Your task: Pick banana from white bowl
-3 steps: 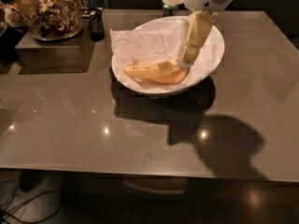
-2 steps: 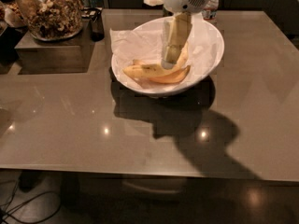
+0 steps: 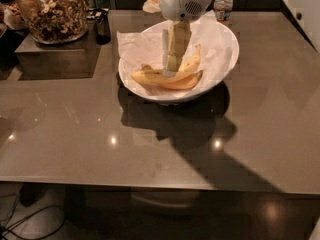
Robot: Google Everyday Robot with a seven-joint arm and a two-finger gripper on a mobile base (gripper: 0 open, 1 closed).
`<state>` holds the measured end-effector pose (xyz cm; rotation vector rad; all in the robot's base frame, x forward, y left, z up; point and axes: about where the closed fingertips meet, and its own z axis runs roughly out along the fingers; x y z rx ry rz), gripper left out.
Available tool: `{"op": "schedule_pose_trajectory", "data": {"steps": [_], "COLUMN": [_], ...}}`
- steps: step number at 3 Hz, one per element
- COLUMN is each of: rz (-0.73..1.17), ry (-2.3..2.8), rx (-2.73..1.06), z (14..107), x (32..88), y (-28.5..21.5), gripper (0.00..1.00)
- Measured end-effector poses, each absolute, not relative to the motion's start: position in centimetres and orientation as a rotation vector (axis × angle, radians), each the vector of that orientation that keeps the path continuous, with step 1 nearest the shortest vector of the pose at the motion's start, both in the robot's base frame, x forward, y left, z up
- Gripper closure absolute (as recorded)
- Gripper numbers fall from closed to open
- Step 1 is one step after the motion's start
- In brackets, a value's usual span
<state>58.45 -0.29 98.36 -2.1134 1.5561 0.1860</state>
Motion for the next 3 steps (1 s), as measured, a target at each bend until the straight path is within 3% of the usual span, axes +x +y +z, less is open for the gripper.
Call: {"op": "schedule_pose_trajectory", "data": {"steps": [3], "rz": [0.307], "ry": [1.660], "rx": [-2.029], "z": [91.2], "x": [61.2], "y": [-3.4], "gripper": [0.00]}}
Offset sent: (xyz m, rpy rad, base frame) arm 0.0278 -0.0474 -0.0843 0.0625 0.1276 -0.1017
